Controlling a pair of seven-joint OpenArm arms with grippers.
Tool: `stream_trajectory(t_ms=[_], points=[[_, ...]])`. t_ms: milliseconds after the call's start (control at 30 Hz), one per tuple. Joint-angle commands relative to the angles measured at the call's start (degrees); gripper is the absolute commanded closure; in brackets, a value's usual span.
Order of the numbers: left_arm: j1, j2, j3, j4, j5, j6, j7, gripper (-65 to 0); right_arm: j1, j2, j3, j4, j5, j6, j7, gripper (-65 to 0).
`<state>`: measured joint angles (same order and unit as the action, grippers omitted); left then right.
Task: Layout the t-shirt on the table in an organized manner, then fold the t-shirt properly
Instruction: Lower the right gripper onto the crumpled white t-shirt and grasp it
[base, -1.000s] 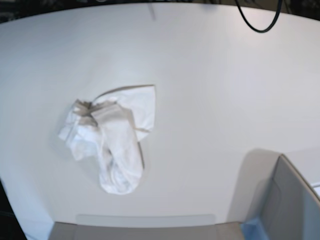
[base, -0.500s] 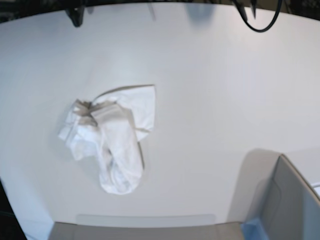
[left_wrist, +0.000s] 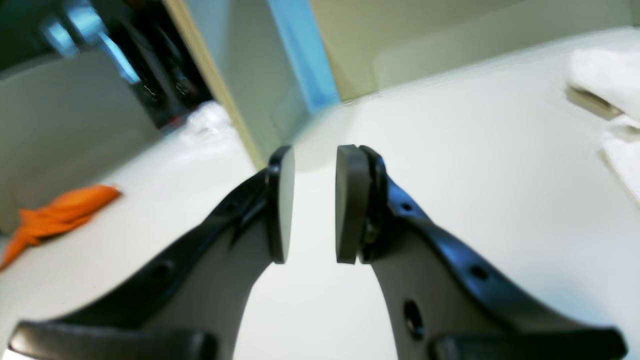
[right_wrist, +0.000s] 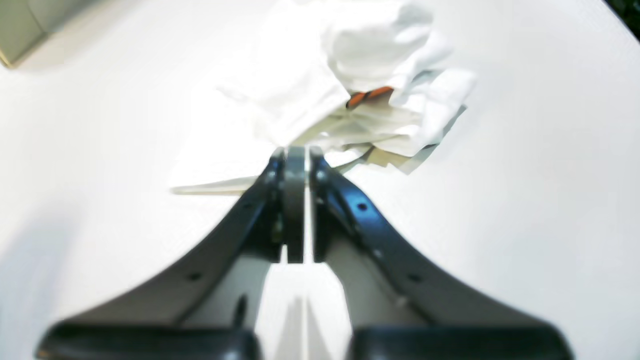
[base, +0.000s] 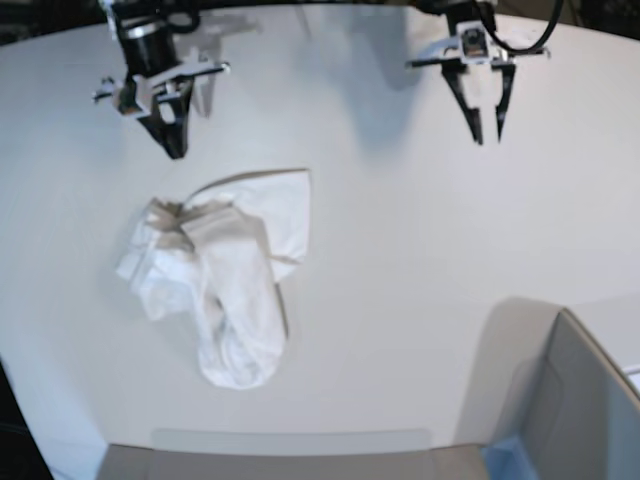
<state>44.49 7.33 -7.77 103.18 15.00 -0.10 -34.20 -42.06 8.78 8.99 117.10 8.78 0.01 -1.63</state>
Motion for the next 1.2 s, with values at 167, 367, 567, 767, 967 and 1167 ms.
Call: stream_trajectory(t_ms=[167, 367, 567, 767, 967, 1167], points=[[-4.71, -0.17, 2.89, 3.07, -0.28, 0.23, 8.74, -15.7, 5.98, 0.06, -0.25, 0.92, 0.15, 2.76, -4.31, -13.9], [-9.28, -0.26, 2.89, 2.71, -0.28, 0.14, 14.2, -15.7, 13.36, -0.29, 0.1, -0.04, 0.06, 5.84, -13.36, -13.9], [-13.94, -0.26, 2.89, 2.01, -0.28, 0.14, 21.58, -15.7, 23.21, -0.12, 0.19, -3.03, 0.06, 5.84, -25.67, -13.9], [-14.56, -0.26, 2.89, 1.92, -0.37, 0.14, 22.46, -15.7, 29.89, -0.2, 0.19, -10.33, 0.06, 5.75, -32.53, -14.2], [-14.64, -0.26, 2.89, 1.84, -0.37, 0.14, 22.55, -15.7, 32.35, -0.2, 0.1, -14.29, 0.06, 5.75, -32.7, -14.2], [-15.87, -0.26, 2.8, -0.63, -0.37, 0.14, 22.55, -15.7, 33.05, -0.2, 0.1, -14.55, 0.06, 5.75, -32.79, -14.2]])
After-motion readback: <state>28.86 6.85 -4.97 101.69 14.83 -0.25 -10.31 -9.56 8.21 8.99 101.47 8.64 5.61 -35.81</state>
